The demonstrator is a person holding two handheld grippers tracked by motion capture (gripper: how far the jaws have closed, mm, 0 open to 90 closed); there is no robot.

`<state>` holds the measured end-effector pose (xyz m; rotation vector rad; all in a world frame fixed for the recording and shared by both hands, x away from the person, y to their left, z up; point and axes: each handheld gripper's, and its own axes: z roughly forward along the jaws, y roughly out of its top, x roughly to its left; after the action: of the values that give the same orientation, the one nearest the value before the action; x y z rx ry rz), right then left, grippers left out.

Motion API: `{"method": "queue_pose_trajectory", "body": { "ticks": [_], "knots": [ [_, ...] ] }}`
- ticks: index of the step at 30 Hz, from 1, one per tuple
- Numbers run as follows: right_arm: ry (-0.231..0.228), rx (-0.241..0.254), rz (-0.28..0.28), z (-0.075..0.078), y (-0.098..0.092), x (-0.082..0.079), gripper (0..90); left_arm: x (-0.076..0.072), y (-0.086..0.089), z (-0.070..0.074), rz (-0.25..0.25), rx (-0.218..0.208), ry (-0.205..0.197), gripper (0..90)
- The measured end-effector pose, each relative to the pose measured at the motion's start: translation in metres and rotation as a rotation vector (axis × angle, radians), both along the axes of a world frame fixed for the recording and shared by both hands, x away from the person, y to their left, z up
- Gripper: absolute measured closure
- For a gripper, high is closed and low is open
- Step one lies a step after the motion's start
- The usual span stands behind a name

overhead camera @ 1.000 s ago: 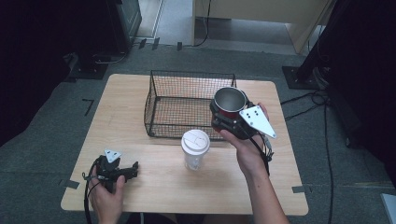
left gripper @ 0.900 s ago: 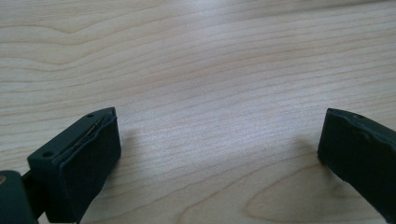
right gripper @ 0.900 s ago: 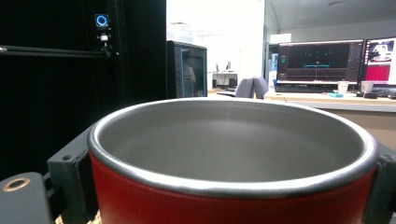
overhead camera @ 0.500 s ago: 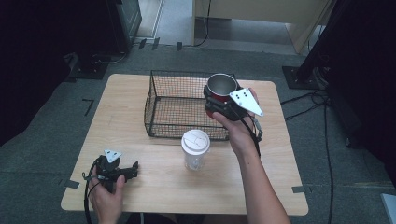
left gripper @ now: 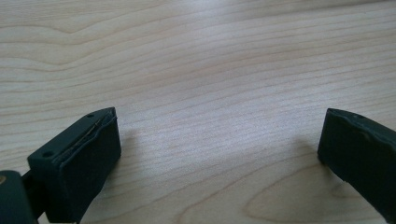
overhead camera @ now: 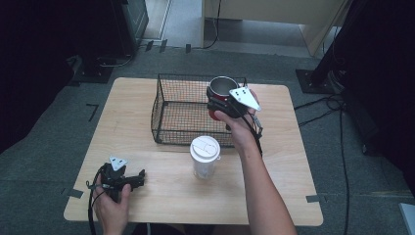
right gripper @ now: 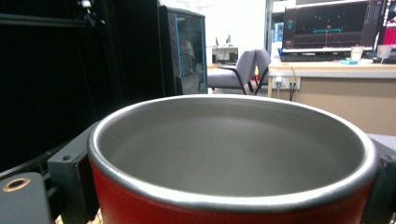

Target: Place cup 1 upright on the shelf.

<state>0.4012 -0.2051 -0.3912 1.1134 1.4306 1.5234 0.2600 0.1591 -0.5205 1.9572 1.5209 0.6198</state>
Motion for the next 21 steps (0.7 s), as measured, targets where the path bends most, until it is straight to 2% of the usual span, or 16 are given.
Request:
{"method": "queue_pose_trajectory", "body": {
  "ticks": [4, 9, 12, 21],
  "knots": [
    [0.02, -0.003, 0.01, -0.009, 0.005, 0.01, 7.1, 0.0, 0.0, 0.0, -0.001, 0.001, 0.0, 0.1],
    [0.046, -0.032, 0.016, -0.019, 0.012, 0.017, 7.1, 0.0, 0.0, 0.0, 0.0, 0.001, 0.0, 0.1],
    [0.047, -0.046, 0.012, -0.025, 0.013, 0.023, 7.1, 0.0, 0.0, 0.0, 0.0, 0.001, 0.0, 0.0],
    [0.099, -0.071, 0.018, -0.039, 0.015, 0.034, 7.1, 0.0, 0.0, 0.0, 0.0, 0.0, 0.0, 0.0]
  ]
}}
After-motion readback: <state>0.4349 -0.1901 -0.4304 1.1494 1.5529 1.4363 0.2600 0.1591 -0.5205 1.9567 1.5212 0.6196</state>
